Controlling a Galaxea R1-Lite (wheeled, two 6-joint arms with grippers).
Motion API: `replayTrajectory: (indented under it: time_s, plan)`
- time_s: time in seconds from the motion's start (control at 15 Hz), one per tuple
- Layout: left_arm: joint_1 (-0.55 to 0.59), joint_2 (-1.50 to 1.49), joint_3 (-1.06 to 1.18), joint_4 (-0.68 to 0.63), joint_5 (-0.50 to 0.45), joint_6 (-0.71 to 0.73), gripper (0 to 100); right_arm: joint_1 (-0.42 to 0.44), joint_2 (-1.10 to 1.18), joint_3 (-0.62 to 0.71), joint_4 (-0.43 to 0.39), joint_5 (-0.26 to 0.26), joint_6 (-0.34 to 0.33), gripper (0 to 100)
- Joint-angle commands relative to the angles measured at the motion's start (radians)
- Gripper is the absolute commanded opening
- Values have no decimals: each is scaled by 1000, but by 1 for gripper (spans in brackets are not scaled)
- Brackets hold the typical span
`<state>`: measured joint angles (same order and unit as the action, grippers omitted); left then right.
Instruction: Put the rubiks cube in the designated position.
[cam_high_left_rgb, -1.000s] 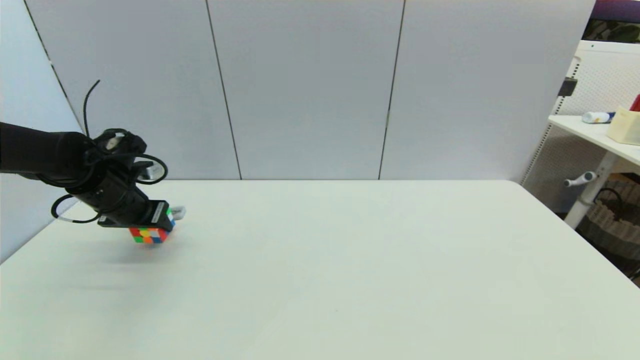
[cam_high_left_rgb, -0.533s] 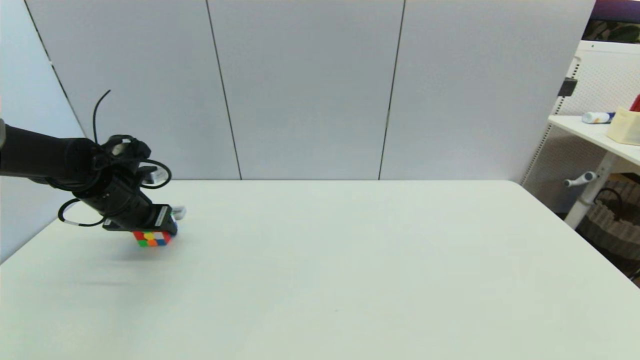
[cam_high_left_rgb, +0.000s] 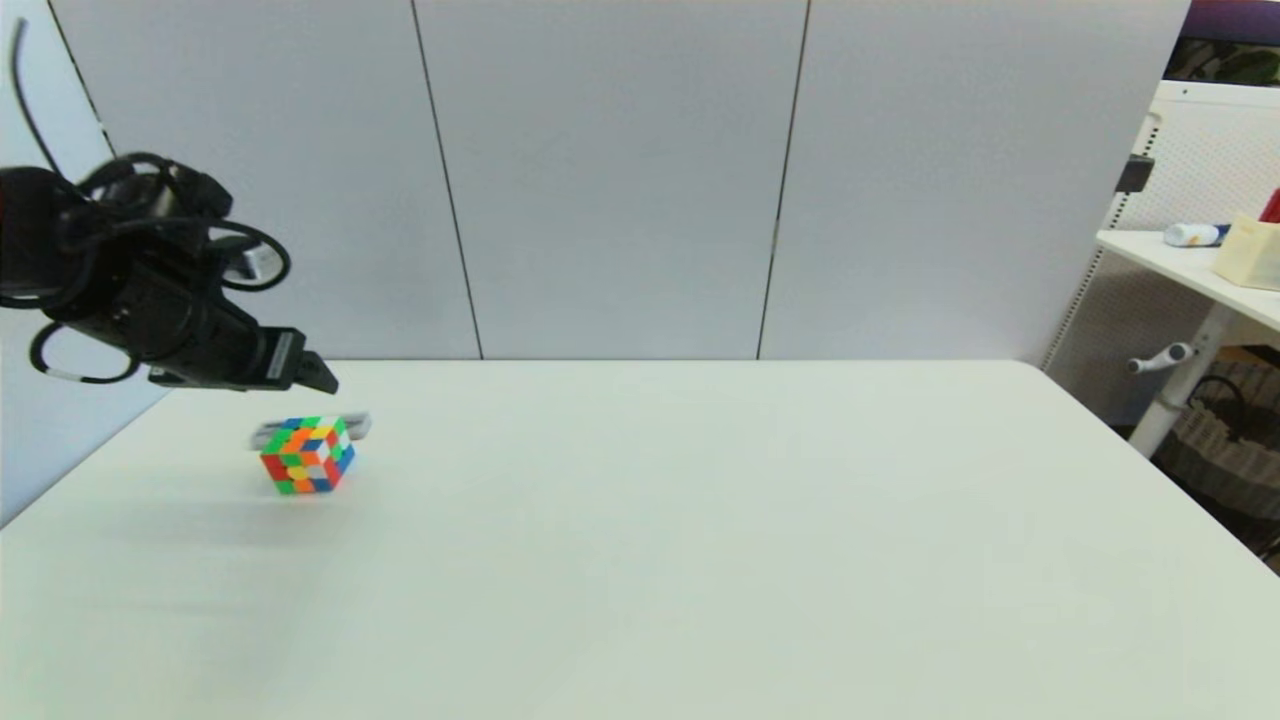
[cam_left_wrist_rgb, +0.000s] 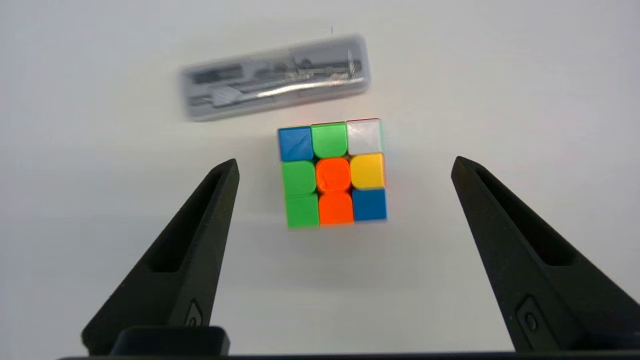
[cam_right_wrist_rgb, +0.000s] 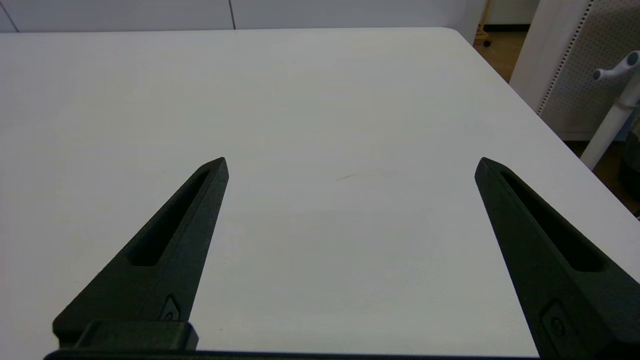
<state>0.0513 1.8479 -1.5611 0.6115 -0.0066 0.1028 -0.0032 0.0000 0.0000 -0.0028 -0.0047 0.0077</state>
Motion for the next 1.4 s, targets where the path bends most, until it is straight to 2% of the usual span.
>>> replayTrajectory:
  time_s: [0.07,0.27,0.4,0.47,0.73,0.8,1.07,1.27,1.4]
  plan:
    - [-1,-294,-96,14,8,5,100,0,0,0,0,0,0,100]
    - [-1,-434,-66,-79,10,26,100,0,0,0,0,0,0,100]
    - [-2,-628,159,-179,14,40,100,0,0,0,0,0,0,100]
    - [-2,-723,326,-283,14,41,100,0,2,0,0,0,0,100]
    - [1,-1070,1115,-883,39,32,100,0,0,0,0,0,0,100]
    - [1,-1156,1285,-958,73,31,100,0,0,0,0,0,0,100]
    - [-10,-1446,1564,-927,71,32,100,0,0,0,0,0,0,100]
    - [-34,-1681,1561,-693,60,29,100,0,0,0,0,0,0,100]
    - [-53,-1751,1561,-624,-18,12,100,0,0,0,0,0,0,100]
